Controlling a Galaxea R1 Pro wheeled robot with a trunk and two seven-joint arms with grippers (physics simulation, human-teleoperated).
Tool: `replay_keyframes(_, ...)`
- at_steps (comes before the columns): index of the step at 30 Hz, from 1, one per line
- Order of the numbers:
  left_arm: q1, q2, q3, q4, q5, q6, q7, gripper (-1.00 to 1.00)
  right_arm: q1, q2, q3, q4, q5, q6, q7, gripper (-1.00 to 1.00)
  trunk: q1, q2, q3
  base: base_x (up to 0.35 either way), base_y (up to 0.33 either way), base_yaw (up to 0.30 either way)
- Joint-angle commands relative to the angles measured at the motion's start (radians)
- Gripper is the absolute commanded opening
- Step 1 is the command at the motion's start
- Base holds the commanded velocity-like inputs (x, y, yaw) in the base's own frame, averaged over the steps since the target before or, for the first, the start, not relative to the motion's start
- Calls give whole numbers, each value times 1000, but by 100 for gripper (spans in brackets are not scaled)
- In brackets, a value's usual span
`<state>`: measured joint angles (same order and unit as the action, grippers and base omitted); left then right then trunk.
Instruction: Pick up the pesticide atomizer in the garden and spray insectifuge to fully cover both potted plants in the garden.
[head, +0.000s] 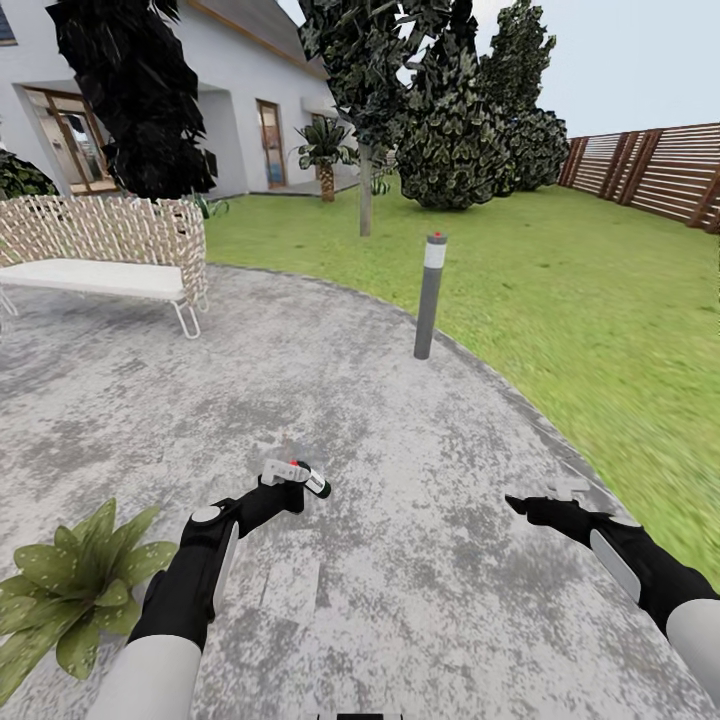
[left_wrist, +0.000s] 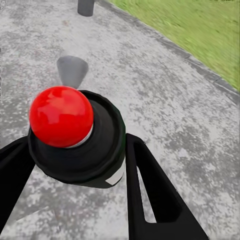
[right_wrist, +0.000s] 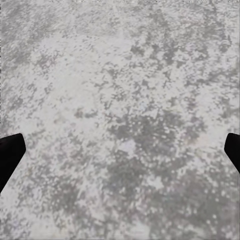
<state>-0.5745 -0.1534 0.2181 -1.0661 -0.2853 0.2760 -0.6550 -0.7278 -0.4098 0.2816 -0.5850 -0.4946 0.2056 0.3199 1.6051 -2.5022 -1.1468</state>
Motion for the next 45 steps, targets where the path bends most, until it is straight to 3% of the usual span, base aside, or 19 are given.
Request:
replay_keyframes(1, -1, -2, 4, -2, -5, 6, -8, -100, 0, -1, 5, -1, -9, 4, -1, 100, -1, 0, 3, 0, 0, 0)
replay_keyframes(11, -1, -2, 4, -2, -5, 6, -8, -100, -1, -1, 5, -1, -9, 4, -1, 100, -5, 3, 42, 0, 0, 0)
replay_keyframes(24, -1, -2, 4, -2, -5, 6, -8, -100, -1, -1, 5, -1, -9, 4, -1, 100, -55, 94, 82, 0, 0, 0)
replay_keyframes(34, -1, -2, 4, -2, -5, 6, -8, -100, -1, -1, 4, -1, -11, 5, 0, 100, -55, 94, 82, 14, 0, 0)
replay_keyframes(45, -1, -3, 4, -2, -3, 8, -9, -100, -1, -1, 4, -1, -10, 5, -1, 100, -55, 94, 96, 253, -169, 0)
